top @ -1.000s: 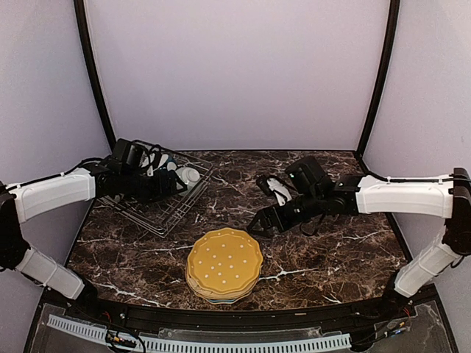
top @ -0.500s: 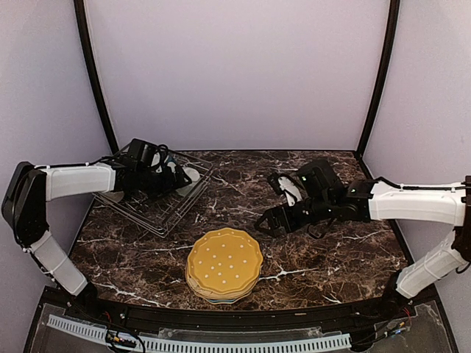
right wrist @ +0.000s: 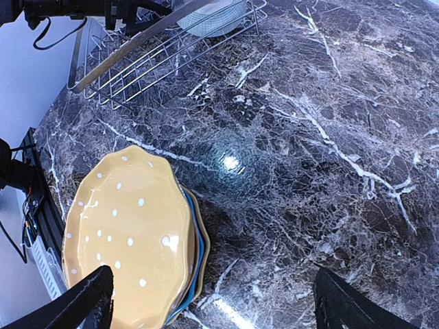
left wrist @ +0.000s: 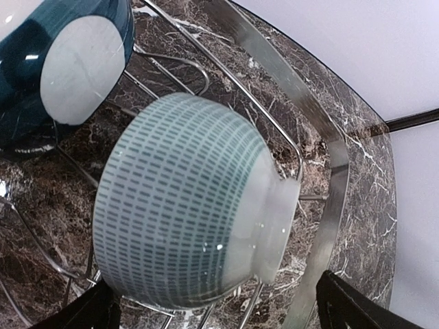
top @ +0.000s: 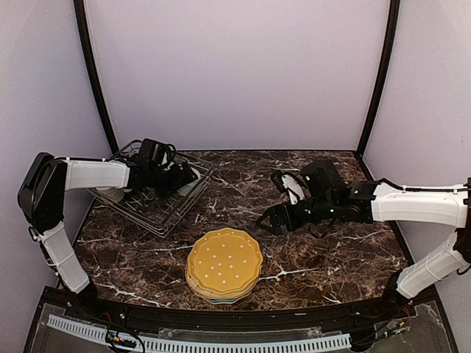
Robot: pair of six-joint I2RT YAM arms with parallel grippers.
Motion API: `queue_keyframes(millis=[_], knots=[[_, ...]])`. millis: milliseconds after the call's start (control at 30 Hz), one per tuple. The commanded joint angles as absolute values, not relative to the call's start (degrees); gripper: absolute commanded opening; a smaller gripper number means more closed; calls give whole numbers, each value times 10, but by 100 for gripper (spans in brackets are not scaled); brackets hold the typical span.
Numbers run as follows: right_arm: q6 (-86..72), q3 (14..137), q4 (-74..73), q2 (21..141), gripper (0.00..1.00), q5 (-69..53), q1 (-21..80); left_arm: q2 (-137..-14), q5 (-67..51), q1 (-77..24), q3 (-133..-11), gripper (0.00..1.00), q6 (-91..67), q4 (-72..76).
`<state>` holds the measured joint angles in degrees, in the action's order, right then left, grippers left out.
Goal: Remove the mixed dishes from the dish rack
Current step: Grab the bowl from the dish rack.
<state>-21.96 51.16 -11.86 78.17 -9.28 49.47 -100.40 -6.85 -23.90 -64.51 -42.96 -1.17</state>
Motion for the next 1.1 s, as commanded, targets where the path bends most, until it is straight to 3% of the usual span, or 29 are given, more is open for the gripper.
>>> queue_keyframes(millis=[0,400,633,867,1067], knots=[[-230,500,-97,774,99,-91,489,-1023,-41,-236,-670,99,-442,-2],[-233,498,-88,789,99,-99,486,-1043,23,-247,-680,95,-438,-3],[-235,501,-94,792,99,-99,484,-1050,39,-249,-688,82,-419,-11],[-233,506,-95,797,99,-103,482,-1033,45,-249,-686,62,-411,-14],[-238,496,-81,797,99,-109,482,-1008,56,-249,-681,54,-402,-23]])
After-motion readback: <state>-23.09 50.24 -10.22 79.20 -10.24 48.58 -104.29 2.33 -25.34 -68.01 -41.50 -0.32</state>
